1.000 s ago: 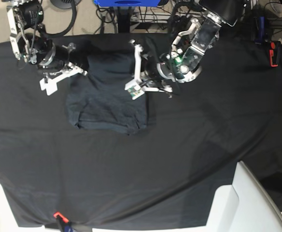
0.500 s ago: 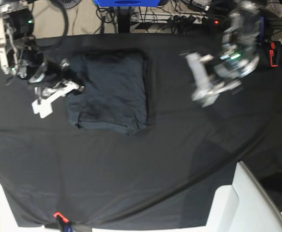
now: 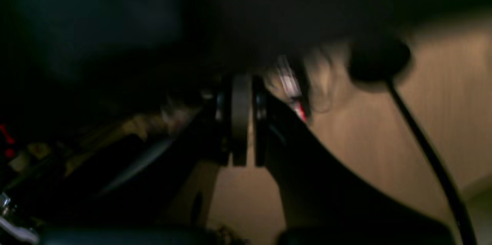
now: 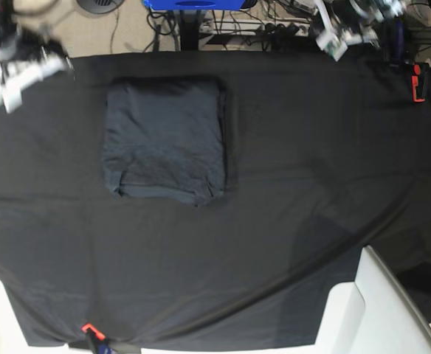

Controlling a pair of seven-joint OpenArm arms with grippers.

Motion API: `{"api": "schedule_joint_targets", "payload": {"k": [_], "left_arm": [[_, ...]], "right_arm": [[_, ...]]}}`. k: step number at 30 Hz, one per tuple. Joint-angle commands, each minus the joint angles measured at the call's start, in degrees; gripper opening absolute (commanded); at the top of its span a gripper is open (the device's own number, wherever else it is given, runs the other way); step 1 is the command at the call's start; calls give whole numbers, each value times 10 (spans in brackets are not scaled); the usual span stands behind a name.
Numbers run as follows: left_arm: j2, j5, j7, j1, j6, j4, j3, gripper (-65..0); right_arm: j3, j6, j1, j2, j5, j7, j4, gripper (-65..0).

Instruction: Fold the T-shirt properly

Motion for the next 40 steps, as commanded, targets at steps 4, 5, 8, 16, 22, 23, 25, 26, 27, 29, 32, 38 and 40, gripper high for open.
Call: {"api": "schedule_joint_targets", "payload": {"k": [4, 5, 8, 16, 22, 23, 25, 26, 27, 29, 32, 38, 40], "left_arm": [[17, -2, -12, -8, -2, -100, 3, -650], [25, -2, -21, -25, -2, -133, 7, -650], [38, -2, -81, -75, -1, -269, 44, -650], [101, -2, -352, -341, 0, -877, 195, -650], [122, -3, -567, -422, 1, -1016, 294, -650], [122, -3, -555, -423, 1, -1016, 304, -650], [122, -4, -526, -424, 1, -1016, 316, -650], [121, -5, -513, -424, 1, -1014, 317, -650], [121, -5, -505, -423, 1, -1012, 317, -650], [121, -4, -497, -422, 1, -1011, 317, -650], [119, -5, -499, -419, 1, -1011, 317, -650], [110, -6, -500, -412, 1, -1008, 317, -650], [103, -6, -501, -412, 1, -1007, 317, -650]], "right_arm": [[-16, 57, -6, 8, 4, 33, -87, -629], [-32, 80, 6, 16, -5, 39, -127, -629], [-118, 148, 72, 28, -68, 76, -297, -629], [-399, 182, 301, -39, -297, 521, -1015, -621], [-416, 180, 298, -58, -314, 849, -1105, -621], [-390, 180, 297, -57, -313, 851, -1105, -621], [-329, 180, 286, -58, -313, 844, -1100, -621], [-299, 180, 279, -61, -313, 836, -1087, -621], [-274, 180, 273, -62, -314, 828, -1077, -621], [-243, 180, 270, -67, -314, 817, -1072, -621], [-220, 180, 268, -75, -314, 807, -1072, -621], [-220, 180, 267, -76, -314, 773, -1072, -621], [-220, 180, 261, -75, -314, 771, -1072, -621]]}}
